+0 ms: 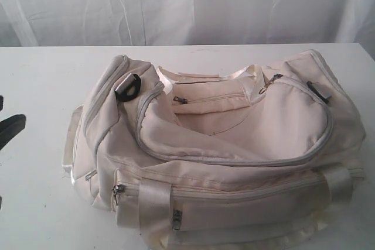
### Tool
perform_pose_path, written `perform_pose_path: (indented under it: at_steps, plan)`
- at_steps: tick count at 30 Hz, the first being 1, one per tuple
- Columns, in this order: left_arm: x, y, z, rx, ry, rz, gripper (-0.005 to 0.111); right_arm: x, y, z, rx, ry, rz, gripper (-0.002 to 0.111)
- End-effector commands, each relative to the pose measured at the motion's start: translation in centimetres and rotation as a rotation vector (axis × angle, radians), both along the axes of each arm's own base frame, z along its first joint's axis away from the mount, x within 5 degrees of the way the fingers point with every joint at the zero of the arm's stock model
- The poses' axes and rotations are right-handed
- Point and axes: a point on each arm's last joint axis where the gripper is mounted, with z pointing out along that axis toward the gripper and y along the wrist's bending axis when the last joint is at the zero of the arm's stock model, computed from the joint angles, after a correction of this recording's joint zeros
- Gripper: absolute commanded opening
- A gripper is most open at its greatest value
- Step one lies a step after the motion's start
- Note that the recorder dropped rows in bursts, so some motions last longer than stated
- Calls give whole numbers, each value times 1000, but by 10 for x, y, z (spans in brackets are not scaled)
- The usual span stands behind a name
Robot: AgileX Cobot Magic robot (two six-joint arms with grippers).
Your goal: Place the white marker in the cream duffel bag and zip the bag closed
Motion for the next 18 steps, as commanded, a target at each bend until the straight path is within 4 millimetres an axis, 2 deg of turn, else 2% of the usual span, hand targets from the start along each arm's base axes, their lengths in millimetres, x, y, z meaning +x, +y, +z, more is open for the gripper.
perform_pose_path:
  at_steps: [1,9,14,18]
  plan:
    - [-10,10,-15,-49,26,62,43,0,0,0,0,-11,-5,34]
    - [-30,26,-47,-106,7,173,43,0,0,0,0,-11,-5,34]
    - [-41,29,-72,-145,40,197,43,0,0,0,0,-11,-5,34]
    - [-46,30,-74,-167,17,208,43,0,0,0,0,-11,-5,34]
